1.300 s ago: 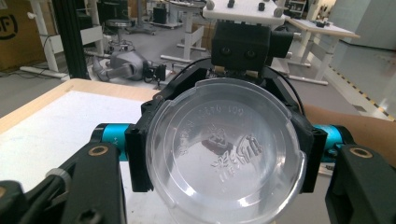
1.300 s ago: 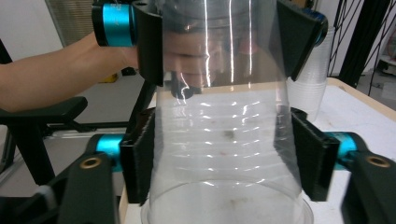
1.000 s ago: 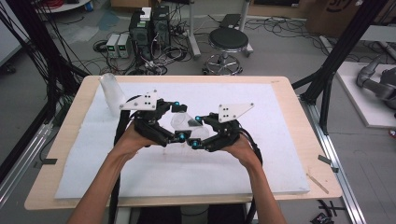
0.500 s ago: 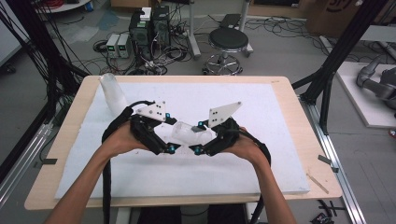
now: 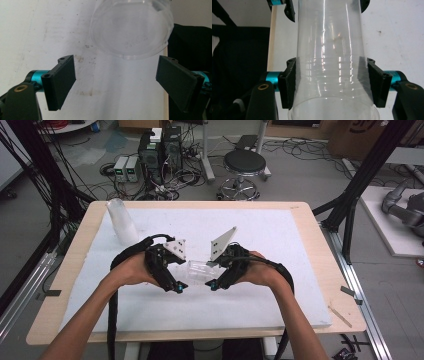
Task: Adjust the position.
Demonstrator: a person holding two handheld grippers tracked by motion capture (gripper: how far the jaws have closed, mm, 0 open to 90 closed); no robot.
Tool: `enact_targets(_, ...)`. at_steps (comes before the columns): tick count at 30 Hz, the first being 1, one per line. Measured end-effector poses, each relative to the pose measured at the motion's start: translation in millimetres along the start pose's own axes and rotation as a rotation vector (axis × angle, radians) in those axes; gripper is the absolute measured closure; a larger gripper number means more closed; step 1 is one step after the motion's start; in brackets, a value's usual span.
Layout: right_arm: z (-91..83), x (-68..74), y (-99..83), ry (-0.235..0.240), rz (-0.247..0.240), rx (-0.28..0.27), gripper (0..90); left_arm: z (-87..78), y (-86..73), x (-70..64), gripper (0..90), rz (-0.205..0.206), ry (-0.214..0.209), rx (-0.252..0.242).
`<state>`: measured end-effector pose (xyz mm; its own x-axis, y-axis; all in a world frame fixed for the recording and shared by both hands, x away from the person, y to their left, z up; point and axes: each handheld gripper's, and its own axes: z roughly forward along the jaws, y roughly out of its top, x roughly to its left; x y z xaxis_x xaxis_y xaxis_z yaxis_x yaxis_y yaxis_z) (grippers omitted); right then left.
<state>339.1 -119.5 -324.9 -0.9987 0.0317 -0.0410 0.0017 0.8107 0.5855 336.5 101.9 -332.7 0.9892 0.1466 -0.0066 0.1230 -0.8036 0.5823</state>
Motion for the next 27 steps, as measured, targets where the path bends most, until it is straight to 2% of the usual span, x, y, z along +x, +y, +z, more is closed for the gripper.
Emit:
enact_targets(2, 3.4, 0.2, 1.3, 0.002, -0.007, 0.030, 35.8, 1.7, 2.1, 0.1, 16.3, 0.006, -0.012, 0.010)
enact_targets(5, 6.1, 0.4, 2.3, 0.004, -0.007, 0.041, 35.8, 3.4, 4.8, 0.0, 17.0, 0.008, -0.014, 0.007)
enact_targets(12, 7.7, 1.2, 3.5, 0.001, -0.013, 0.046, 35.8, 9.8, 13.3, -0.6, 18.7, 0.040, -0.032, 0.025)
enact_targets(27, 10.0, 1.6, 4.3, -0.005, -0.022, 0.055, 35.8, 15.4, 18.9, 0.7, 28.2, 0.040, -0.053, 0.029)
